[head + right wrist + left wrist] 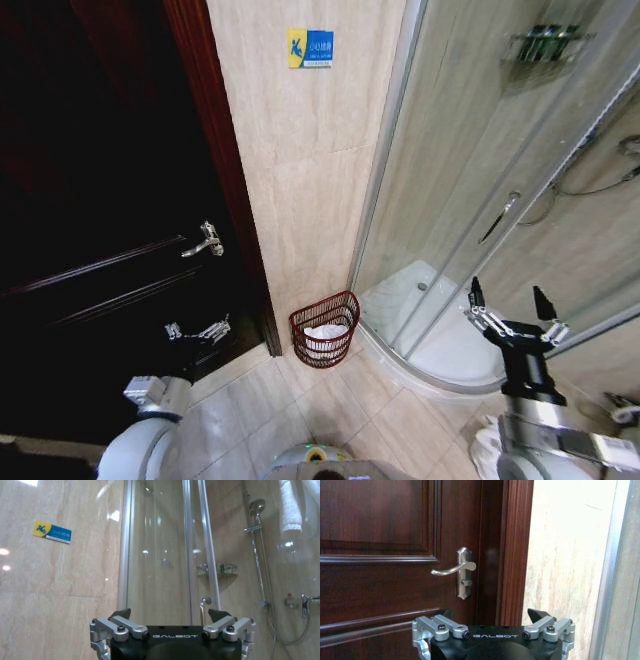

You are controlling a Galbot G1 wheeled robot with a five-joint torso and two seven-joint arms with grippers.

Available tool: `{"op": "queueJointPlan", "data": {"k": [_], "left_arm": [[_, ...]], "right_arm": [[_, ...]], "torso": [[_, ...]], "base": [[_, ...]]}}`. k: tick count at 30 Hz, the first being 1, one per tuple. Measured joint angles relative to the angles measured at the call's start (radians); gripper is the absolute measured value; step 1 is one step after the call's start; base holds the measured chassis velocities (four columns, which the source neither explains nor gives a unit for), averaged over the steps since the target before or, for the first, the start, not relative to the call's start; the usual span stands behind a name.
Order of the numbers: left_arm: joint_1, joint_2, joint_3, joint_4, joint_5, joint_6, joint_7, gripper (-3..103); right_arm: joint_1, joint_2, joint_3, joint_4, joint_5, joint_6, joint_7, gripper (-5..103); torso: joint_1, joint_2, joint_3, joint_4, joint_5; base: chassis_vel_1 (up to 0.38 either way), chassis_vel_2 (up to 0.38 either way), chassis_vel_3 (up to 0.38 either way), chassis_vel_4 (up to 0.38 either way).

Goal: Discard the used towel into the hamper.

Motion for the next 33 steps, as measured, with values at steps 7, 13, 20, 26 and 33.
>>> {"op": "queueJointPlan", "data": {"k": [7, 13, 20, 26, 33], "left_arm": [[0.000, 0.000, 0.001, 0.001, 0.000, 0.000, 0.000, 98], [0.000, 0.000, 0.001, 0.001, 0.000, 0.000, 0.000, 98], [0.000, 0.000, 0.001, 0.001, 0.000, 0.000, 0.000, 98], [0.000, 0.000, 0.001, 0.001, 0.000, 0.000, 0.000, 98], [0.000, 0.000, 0.001, 0.001, 0.000, 0.000, 0.000, 98]], "right_arm": [[-0.001, 0.000, -0.010, -0.004, -0.009, 0.019, -0.006, 100], [-0.001, 0.000, -0.017, -0.006, -0.010, 0.049, -0.017, 100], [0.002, 0.000, -0.019, -0.007, -0.019, 0.059, -0.027, 100], [0.010, 0.000, -0.009, -0.016, -0.020, 0.064, -0.025, 100], [0.012, 0.000, 0.002, -0.015, -0.015, 0.063, -0.009, 100]], "torso": [[0.000, 0.000, 0.000, 0.0000, 0.0000], [0.000, 0.000, 0.000, 0.0000, 0.0002], [0.000, 0.000, 0.000, 0.0000, -0.0001], [0.000, 0.000, 0.000, 0.0001, 0.0001], [0.000, 0.000, 0.000, 0.0000, 0.0000]], "base": [[0.000, 0.000, 0.000, 0.000], [-0.020, -0.022, 0.027, 0.014], [0.000, 0.000, 0.000, 0.000], [-0.017, -0.019, -0.021, -0.034], [-0.059, -0.062, -0.060, -0.068]]}}
